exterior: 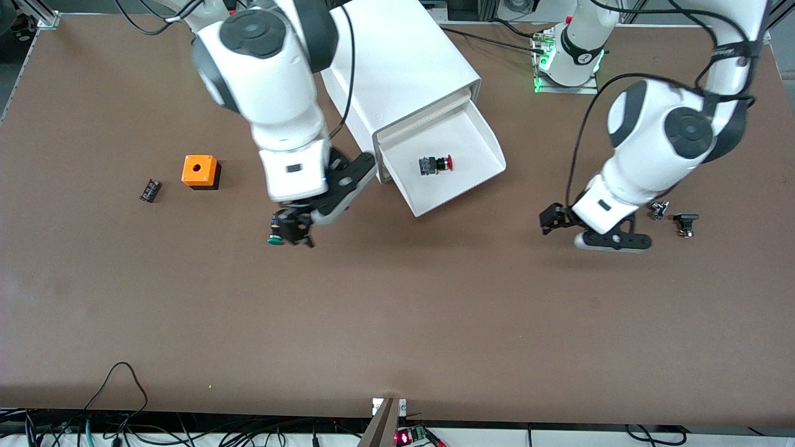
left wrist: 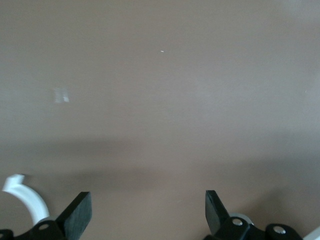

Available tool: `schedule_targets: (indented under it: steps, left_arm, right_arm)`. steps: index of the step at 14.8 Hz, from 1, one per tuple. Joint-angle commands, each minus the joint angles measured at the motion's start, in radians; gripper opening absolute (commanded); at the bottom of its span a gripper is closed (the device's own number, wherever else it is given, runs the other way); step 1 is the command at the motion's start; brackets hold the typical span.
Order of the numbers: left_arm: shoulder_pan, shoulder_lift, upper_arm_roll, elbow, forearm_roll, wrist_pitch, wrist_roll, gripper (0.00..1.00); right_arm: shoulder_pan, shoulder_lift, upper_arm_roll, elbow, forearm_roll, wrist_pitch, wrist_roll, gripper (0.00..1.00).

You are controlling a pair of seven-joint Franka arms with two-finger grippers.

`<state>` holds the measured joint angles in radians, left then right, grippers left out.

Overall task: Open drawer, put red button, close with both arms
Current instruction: 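Withdraw the right gripper while the left gripper reaches the drawer front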

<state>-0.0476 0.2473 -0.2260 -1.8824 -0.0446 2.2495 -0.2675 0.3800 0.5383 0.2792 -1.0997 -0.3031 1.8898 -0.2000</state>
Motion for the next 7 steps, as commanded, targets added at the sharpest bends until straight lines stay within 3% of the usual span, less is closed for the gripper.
schedule_targets:
  steps: [1, 4, 7]
  left_arm:
    - [-0.050, 0.049, 0.005, -0.030, 0.014, 0.111, -0.102, 1.00]
    - [-0.098, 0.090, 0.005, -0.061, 0.017, 0.173, -0.221, 1.00]
    - [-0.176, 0.069, -0.003, -0.174, 0.011, 0.209, -0.326, 1.00]
  right_arm:
    - [-0.053, -0.050, -0.035, -0.084, 0.021, -0.011, 0.227, 1.00]
    - [-0.194, -0.139, -0.040, -0.234, 0.123, -0.037, 0.390, 1.00]
    - [-0.297, -0.182, -0.043, -0.299, 0.136, -0.113, 0.516, 1.00]
